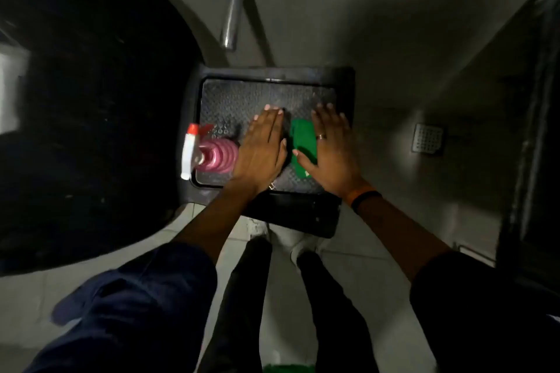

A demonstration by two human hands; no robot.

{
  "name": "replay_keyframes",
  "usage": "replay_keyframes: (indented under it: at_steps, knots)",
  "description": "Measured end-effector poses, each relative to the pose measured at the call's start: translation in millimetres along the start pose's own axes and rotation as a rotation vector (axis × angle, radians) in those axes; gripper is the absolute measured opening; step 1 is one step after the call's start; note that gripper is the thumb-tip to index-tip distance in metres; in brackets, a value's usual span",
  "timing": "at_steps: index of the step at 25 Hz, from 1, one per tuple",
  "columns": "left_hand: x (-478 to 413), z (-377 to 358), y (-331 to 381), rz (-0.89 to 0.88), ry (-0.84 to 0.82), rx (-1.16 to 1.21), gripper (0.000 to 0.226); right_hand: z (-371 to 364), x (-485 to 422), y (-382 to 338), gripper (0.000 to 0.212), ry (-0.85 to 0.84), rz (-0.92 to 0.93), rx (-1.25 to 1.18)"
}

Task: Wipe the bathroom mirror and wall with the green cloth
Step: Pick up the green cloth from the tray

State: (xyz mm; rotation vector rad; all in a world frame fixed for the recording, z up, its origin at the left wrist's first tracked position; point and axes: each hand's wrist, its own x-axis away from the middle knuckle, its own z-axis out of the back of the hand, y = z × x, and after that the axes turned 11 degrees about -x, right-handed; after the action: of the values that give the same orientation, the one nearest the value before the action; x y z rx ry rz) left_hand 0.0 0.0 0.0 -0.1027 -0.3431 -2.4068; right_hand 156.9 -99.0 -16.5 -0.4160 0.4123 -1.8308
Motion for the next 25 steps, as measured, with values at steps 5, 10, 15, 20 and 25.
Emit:
replay_keyframes:
  at_steps: [5, 10, 15, 20, 25]
  knots:
    - [-6.1, -105.9, -13.6, 0.052, -0.036, -0.069, 0.059, -84.7, -0.2, 41.5, 0.082, 0.02, 0.053, 0.193]
    - [-6.8, -124.4, -16.5, 0.034, -0.016, -0.116, 0.06, -104.9, -7.9, 48.1, 0.066, 0.173, 0.087, 0.338]
    - [-7.8, -55.0, -5.7, 0.006, -0.022, -0.034, 0.059, -51.4, -24.0, 20.2, 0.051, 0.249, 0.045, 0.375]
    - [-23.1, 94.0, 38.4, -0.121, 0.237, -0.052, 0.06, 86.1, -16.7, -39.1, 0.052, 0.453, -0.019, 0.276]
    - [-52.0, 288.6, 79.3, -0.198, 0.58, -0.115, 0.062, 281.5, -44.9, -105.7, 0.055, 0.765, 0.099, 0.273]
